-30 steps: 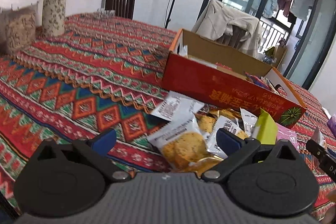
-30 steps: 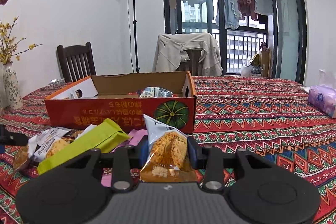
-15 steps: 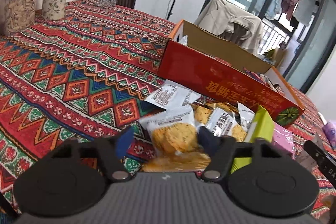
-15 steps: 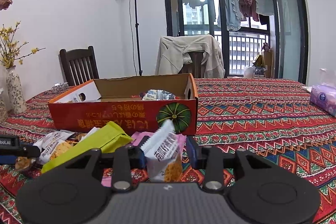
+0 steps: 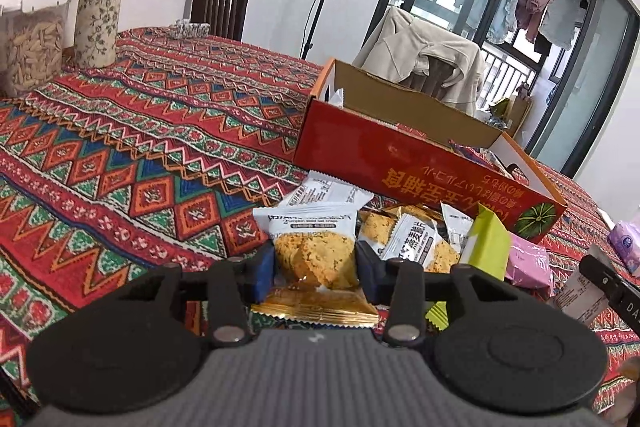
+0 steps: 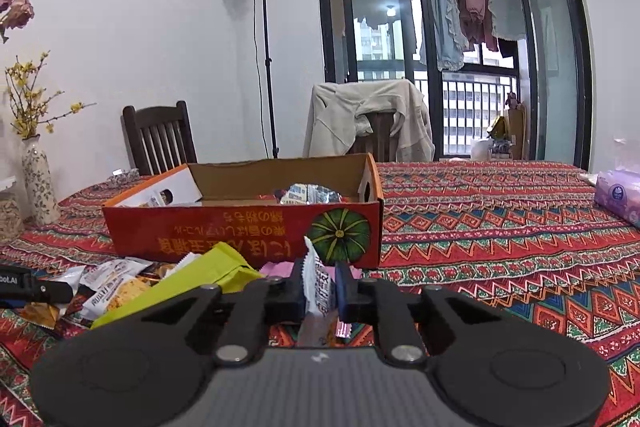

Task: Organize snacks
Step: 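Lift the white packet with the right gripper while the left lifts the cookie packet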

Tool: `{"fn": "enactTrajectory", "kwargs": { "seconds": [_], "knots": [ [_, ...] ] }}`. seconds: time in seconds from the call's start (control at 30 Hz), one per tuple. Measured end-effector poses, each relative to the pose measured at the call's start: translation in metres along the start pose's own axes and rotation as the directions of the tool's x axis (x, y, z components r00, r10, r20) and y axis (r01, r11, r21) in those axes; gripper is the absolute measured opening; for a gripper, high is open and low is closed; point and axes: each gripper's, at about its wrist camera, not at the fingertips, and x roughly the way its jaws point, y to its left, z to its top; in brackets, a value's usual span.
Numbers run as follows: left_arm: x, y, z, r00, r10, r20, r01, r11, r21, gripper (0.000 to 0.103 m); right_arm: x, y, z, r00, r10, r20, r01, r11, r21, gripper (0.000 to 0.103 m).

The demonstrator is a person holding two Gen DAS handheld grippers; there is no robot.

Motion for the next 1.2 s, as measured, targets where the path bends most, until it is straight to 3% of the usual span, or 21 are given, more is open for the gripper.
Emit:
{"fn": "enactTrajectory", "kwargs": {
  "seconds": [0.37,0.7,1.2],
  "knots": [
    [-0.02,-0.009,0.015,0.995,-0.023,0.096,0.016,0.998,0.069,0.042,-0.014,0.001,0.007,0.997,0.01,0.081,-0.011,1.0,0.006,0.012],
    [-0.023,-0.027,0.046,0.986,-0.042,0.164,0.023,0.993,0.117,0.042,-0.026,0.007,0.042,0.987,0.026,0.16,-0.02,0.999,-0.037,0.012],
    [0.011,-0.069,0.094,0.973,-0.085,0.216,0.044,0.981,0.189,0.042,0.032,0.025,0.105,0.979,0.079,0.188,-0.075,0.997,-0.027,0.012]
  ]
}}
